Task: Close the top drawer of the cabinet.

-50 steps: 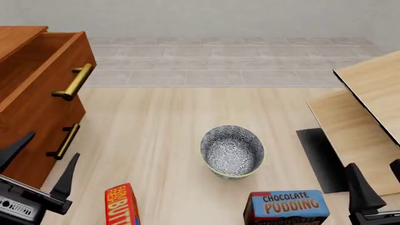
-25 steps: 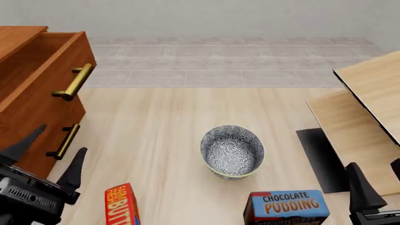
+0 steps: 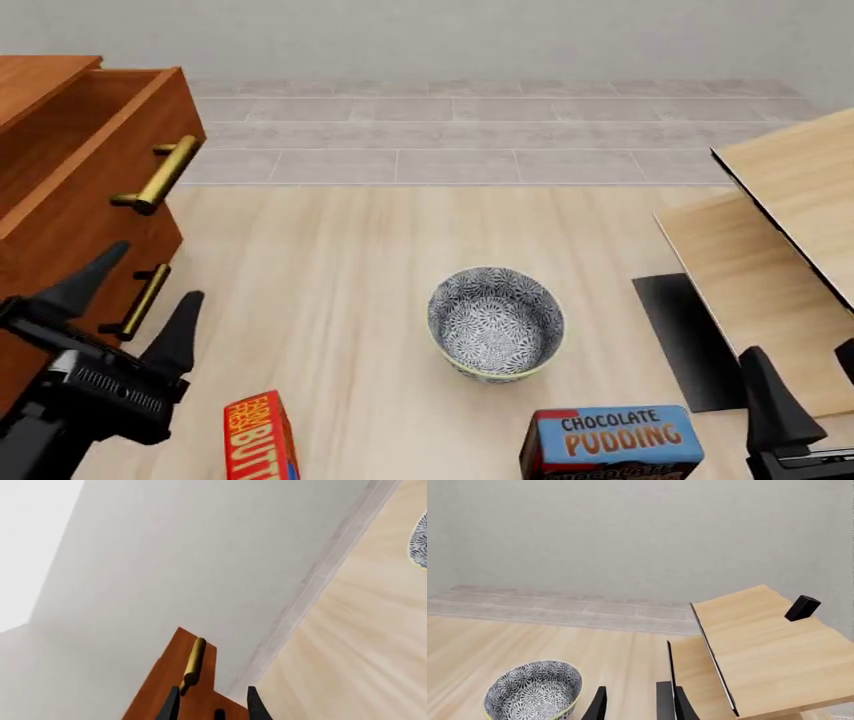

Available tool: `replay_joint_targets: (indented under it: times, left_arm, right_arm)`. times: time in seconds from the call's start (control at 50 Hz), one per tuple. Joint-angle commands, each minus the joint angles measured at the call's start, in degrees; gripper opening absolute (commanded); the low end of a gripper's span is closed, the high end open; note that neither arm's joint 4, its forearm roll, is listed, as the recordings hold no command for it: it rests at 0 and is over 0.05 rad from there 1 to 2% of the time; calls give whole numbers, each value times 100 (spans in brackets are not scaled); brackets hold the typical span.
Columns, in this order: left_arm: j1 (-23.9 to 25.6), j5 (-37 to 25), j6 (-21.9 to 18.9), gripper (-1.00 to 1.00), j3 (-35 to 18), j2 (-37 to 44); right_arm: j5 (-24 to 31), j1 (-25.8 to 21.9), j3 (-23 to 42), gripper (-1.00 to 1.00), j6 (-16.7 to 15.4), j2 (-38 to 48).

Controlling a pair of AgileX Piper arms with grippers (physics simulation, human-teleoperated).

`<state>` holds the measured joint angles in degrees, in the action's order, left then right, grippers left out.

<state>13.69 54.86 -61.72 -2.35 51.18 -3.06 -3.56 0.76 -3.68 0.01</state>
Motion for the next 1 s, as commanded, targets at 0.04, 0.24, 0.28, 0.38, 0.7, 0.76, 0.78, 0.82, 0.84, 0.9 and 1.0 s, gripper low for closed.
replay_joint_targets:
  times: [0.04,0.24,0.28,0.38,0.7,0.76,0.78,0.82,0.84,0.9,1.0]
  left_arm:
    - [-38,631,-306,100,-91,695]
    - [-162,867,-542,100,-205,1015]
    - [-157,851,-596,100,-227,1010]
    - [-216,881,-665,100,-286,1083]
    - [-341,628,-834,100,-529,977]
    - [-379,538,-859,100,-576,893]
    - [-381,524,-867,100,-585,884]
    - [-393,579,-928,100,-593,933]
    - [-393,583,-928,100,-593,936]
    - [-391,518,-955,100,-632,890]
    - [-385,493,-1029,100,-693,937]
  right_arm:
    - [-21,7,-25,100,-10,0]
    - [23,21,36,100,1,0]
    - [-8,19,15,100,-4,0]
    - [31,23,61,100,-3,0]
    - [44,-13,75,100,-10,1]
    - [8,-13,44,100,-11,0]
    - [-4,-12,31,100,-5,0]
    - [-6,-10,38,100,-12,0]
    - [-6,-10,38,100,-12,0]
    - [-10,-24,34,100,-14,0]
    - [4,-46,55,100,-10,0]
